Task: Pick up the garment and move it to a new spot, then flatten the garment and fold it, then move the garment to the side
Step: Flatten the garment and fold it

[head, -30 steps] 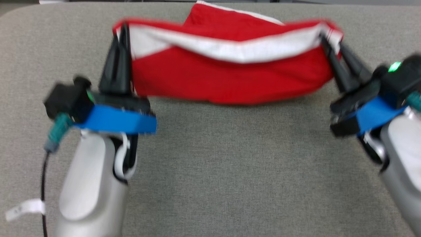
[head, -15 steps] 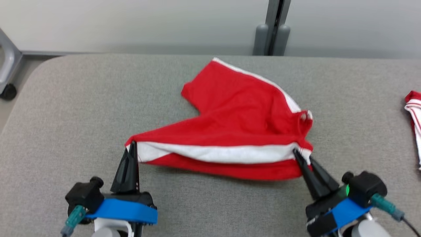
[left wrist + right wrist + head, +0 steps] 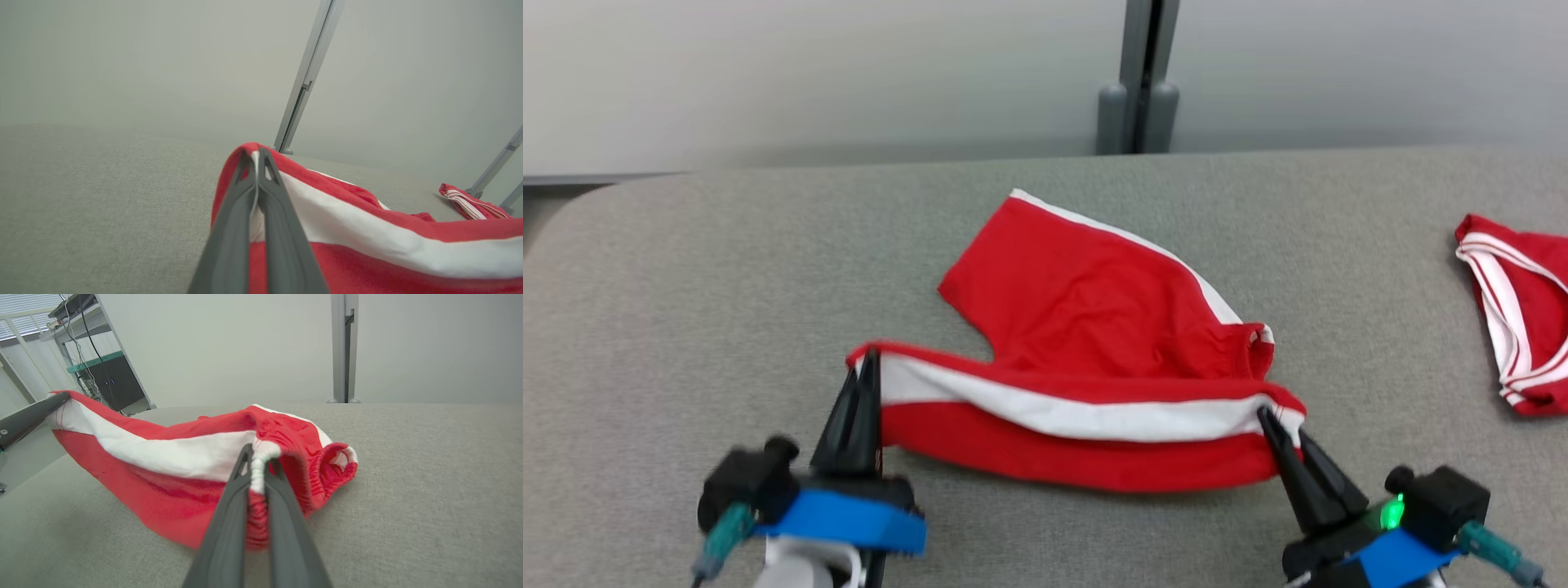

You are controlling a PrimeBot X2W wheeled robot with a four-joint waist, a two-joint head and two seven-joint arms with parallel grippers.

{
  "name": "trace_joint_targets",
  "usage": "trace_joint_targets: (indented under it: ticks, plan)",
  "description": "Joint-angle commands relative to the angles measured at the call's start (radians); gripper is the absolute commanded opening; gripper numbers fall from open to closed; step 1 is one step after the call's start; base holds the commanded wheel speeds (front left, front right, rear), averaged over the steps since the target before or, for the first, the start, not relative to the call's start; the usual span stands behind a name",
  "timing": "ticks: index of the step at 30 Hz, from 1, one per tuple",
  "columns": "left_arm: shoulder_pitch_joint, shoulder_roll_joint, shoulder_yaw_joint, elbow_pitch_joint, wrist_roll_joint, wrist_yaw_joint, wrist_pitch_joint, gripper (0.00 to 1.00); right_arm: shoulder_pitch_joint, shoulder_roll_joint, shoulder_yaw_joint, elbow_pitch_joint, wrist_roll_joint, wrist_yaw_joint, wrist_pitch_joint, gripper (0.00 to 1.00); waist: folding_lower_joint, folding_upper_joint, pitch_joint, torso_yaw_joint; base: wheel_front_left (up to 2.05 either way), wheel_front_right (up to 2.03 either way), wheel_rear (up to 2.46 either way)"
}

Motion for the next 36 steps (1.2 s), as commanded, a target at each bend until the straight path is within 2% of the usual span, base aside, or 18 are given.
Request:
trace_joint_targets:
  ticks: [1,10,17,22,27,33,34,35,36]
  plan:
    - [-0.076,0.017,-0.022,0.012,0.005,-0.001,-0.002,0.00,-0.040,0.010,-0.013,-0.003,0.014,0.000,-0.005,0.00,0.0002,0.0000,0.025,-0.004,0.00,0.00,0.00]
    - [-0.500,0.172,-0.227,0.237,-0.063,-0.001,-0.002,0.00,-0.251,0.066,-0.015,0.089,0.114,0.000,-0.005,0.00,0.0002,0.0000,0.195,-0.077,0.00,0.00,0.00]
    - [-0.781,0.273,-0.397,0.405,-0.216,-0.001,0.038,0.00,-0.382,0.126,-0.030,0.140,0.175,0.000,-0.005,0.00,0.0002,0.0000,0.301,-0.146,0.00,0.00,0.00]
    - [-0.910,0.327,-0.468,0.496,-0.312,-0.001,0.061,0.00,-0.436,0.153,-0.026,0.161,0.182,0.000,-0.005,0.00,0.0002,0.0000,0.355,-0.187,0.00,0.00,0.00]
    - [-0.992,0.357,-0.540,0.552,-0.380,-0.001,0.055,0.00,-0.470,0.177,-0.031,0.165,0.190,0.000,-0.005,0.00,0.0002,0.0000,0.394,-0.216,0.00,0.00,0.00]
    - [-1.057,0.357,-0.637,0.607,-0.428,-0.001,0.064,0.00,-0.488,0.192,-0.031,0.173,0.192,0.000,-0.005,0.00,0.0002,0.0000,0.427,-0.225,0.00,0.00,0.00]
    - [-1.066,0.354,-0.647,0.618,-0.437,-0.001,0.059,0.39,-0.488,0.193,-0.024,0.178,0.192,0.000,-0.005,0.00,0.0002,0.0000,0.431,-0.225,0.00,0.00,0.00]
    - [-1.070,0.351,-0.653,0.631,-0.445,-0.001,0.053,0.98,-0.489,0.193,-0.020,0.183,0.190,0.000,-0.005,0.08,0.0002,0.0000,0.433,-0.225,0.00,0.00,0.00]
    - [-1.072,0.347,-0.662,0.642,-0.455,-0.001,0.049,1.00,-0.490,0.193,-0.020,0.187,0.184,0.000,-0.005,0.38,0.0002,0.0000,0.434,-0.225,0.00,0.00,0.00]
